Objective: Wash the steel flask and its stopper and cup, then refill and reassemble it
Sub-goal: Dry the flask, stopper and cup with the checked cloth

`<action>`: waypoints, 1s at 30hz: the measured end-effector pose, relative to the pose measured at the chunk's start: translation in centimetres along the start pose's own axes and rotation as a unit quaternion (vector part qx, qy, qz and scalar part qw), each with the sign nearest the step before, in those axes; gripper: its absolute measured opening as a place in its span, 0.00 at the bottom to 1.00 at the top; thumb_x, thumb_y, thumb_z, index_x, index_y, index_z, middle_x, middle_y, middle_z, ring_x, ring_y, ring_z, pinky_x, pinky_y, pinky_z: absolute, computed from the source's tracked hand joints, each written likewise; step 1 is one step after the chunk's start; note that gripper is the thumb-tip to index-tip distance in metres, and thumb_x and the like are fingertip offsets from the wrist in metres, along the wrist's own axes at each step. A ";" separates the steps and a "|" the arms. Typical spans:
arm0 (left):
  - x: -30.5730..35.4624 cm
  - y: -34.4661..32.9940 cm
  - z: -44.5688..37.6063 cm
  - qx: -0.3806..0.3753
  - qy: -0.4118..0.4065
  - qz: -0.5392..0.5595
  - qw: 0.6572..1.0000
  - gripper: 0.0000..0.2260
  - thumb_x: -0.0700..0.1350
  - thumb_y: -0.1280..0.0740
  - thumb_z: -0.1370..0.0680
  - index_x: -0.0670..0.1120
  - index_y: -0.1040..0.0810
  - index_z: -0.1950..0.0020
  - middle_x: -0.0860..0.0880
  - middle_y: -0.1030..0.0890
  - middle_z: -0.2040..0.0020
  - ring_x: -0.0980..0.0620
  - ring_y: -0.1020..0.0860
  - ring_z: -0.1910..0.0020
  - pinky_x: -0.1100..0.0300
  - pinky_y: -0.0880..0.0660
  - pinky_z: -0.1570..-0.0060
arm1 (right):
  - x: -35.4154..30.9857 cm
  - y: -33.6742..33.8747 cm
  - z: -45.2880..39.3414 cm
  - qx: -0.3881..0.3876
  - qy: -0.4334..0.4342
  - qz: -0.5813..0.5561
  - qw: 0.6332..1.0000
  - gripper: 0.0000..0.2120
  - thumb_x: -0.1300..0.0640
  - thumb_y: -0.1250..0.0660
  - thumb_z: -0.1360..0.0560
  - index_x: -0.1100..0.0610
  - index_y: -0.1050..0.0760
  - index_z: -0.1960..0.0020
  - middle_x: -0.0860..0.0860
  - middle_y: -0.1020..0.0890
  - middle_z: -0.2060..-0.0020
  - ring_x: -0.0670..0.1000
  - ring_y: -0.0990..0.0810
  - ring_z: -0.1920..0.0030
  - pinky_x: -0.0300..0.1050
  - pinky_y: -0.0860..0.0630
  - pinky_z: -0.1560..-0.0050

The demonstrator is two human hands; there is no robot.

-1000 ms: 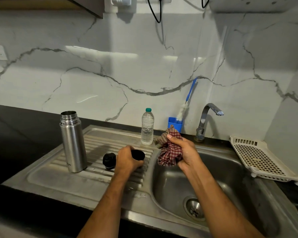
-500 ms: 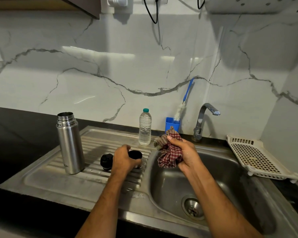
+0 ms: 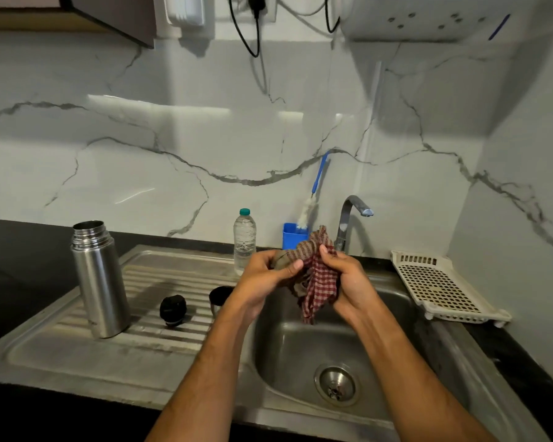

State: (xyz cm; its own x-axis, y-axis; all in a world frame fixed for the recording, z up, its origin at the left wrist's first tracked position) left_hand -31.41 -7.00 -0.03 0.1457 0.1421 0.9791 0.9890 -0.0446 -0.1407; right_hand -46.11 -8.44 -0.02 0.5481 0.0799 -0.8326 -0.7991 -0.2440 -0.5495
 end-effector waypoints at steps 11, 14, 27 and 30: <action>2.7 -4.4 -1.5 0.114 -0.040 -0.129 0.984 0.11 0.40 0.17 0.34 0.45 0.15 0.55 0.48 0.13 0.59 0.49 0.14 0.57 0.53 0.16 0.54 | -3.6 6.4 2.3 0.145 0.047 0.322 0.934 0.22 0.68 0.21 0.34 0.52 0.21 0.45 0.49 0.15 0.48 0.49 0.17 0.47 0.46 0.18 0.47; 3.3 -4.6 -1.9 0.115 -0.035 -0.165 0.979 0.12 0.41 0.17 0.34 0.47 0.16 0.55 0.49 0.14 0.56 0.50 0.15 0.54 0.53 0.17 0.51 | -4.3 8.4 2.8 0.177 0.028 0.341 0.923 0.18 0.75 0.32 0.30 0.55 0.18 0.50 0.52 0.14 0.53 0.53 0.16 0.49 0.43 0.20 0.59; 4.7 -6.1 -2.9 0.099 -0.063 -0.260 0.958 0.10 0.43 0.20 0.30 0.47 0.16 0.51 0.49 0.15 0.53 0.48 0.17 0.51 0.46 0.19 0.45 | -4.8 11.3 3.6 0.148 -0.032 0.291 0.945 0.06 0.64 0.28 0.29 0.55 0.17 0.62 0.55 0.13 0.55 0.58 0.16 0.46 0.60 0.18 0.43; 4.7 -5.4 -3.2 0.116 -0.051 -0.238 0.963 0.13 0.43 0.18 0.33 0.47 0.15 0.51 0.48 0.14 0.52 0.47 0.16 0.50 0.45 0.18 0.46 | -5.5 11.3 3.5 0.149 -0.023 0.274 0.950 0.12 0.64 0.27 0.29 0.52 0.18 0.69 0.53 0.14 0.57 0.57 0.18 0.46 0.56 0.19 0.47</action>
State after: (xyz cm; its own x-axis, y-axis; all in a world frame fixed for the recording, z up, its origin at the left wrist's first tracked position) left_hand -36.10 -9.31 5.81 -0.3357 0.1892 0.9228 0.9214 0.2695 0.2800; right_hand -59.04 -8.22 -1.94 0.0235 0.0635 -0.9977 -0.9995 0.0228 -0.0221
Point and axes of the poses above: each hand's wrist, its own z-axis away from the middle knuckle, its own y-axis out of the back of the hand, x = y × z, the point moved 9 cm from there along -z, towards the middle knuckle
